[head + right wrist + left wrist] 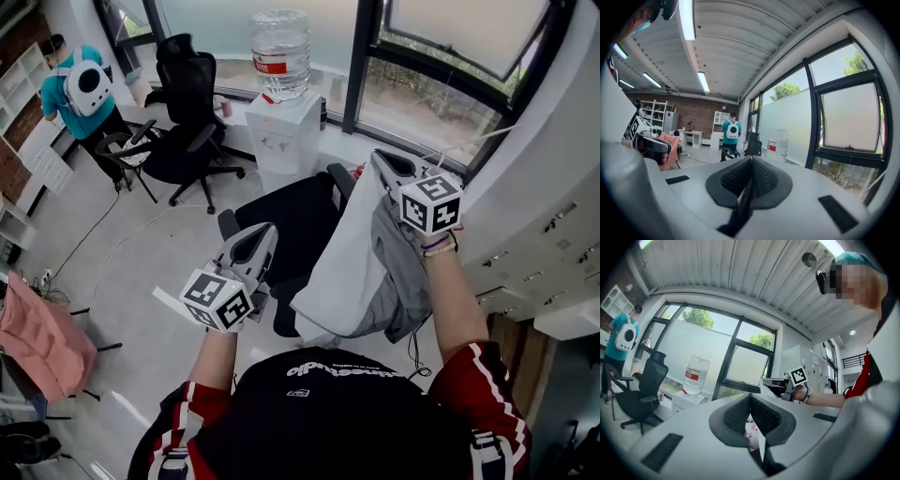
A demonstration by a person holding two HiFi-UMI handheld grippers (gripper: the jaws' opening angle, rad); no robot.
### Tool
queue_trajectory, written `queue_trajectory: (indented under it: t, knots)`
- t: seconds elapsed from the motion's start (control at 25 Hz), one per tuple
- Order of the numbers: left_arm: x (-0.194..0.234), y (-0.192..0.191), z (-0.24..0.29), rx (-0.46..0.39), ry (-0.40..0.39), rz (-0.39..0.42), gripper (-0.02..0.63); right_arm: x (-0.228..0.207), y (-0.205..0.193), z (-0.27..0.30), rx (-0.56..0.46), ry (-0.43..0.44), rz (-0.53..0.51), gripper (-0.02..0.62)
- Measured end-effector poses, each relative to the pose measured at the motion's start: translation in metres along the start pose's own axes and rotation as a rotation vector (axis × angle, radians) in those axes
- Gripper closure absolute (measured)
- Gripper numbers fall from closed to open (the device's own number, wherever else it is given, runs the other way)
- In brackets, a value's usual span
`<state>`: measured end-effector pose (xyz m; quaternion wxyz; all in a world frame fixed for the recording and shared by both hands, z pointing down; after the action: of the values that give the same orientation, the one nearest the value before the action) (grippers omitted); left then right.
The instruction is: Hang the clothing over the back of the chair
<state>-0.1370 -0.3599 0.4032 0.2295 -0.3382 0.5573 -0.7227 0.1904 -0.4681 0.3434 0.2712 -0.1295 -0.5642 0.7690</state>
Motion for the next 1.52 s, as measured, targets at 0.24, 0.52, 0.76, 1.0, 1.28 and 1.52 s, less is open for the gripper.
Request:
queue_trajectory:
  t: [0.24,0.52,0.76,1.0,1.28,1.52]
  knots:
    - [-0.002,-0.005,0.006,0.006,-0.022,0.004,0.583,0.006,-0.029,-0.002,0.089,0.019,0.033,0.577]
    - [-0.005,-0.006,0.013,0.023,-0.045,0.011,0.583,0.024,-0.053,-0.023,0.148,0.046,0.063,0.577]
    - [-0.009,-0.004,0.019,0.022,-0.065,0.027,0.583,0.041,-0.072,-0.054,0.085,0.030,0.156,0.577]
    - [-0.016,0.000,0.025,0.023,-0.091,0.042,0.583,0.061,-0.087,-0.083,-0.028,-0.034,0.248,0.577]
    - [-0.026,0.000,0.032,0.032,-0.120,0.060,0.583,0.076,-0.112,-0.113,-0.131,-0.113,0.330,0.575]
    - [-0.031,0.002,0.028,0.032,-0.140,0.069,0.583,0.092,-0.115,-0.118,-0.112,-0.117,0.306,0.557]
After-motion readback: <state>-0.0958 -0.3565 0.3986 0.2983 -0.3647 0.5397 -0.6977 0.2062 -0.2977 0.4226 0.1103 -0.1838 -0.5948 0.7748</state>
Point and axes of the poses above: the fingertips, and each gripper's own axes: z forward along the fingers, x to its left, y out of its top, the point moved 10 cm from there along -z, backward along the fingers, and after that the axes turned 10 degrees about x, right-handed, at the moved point
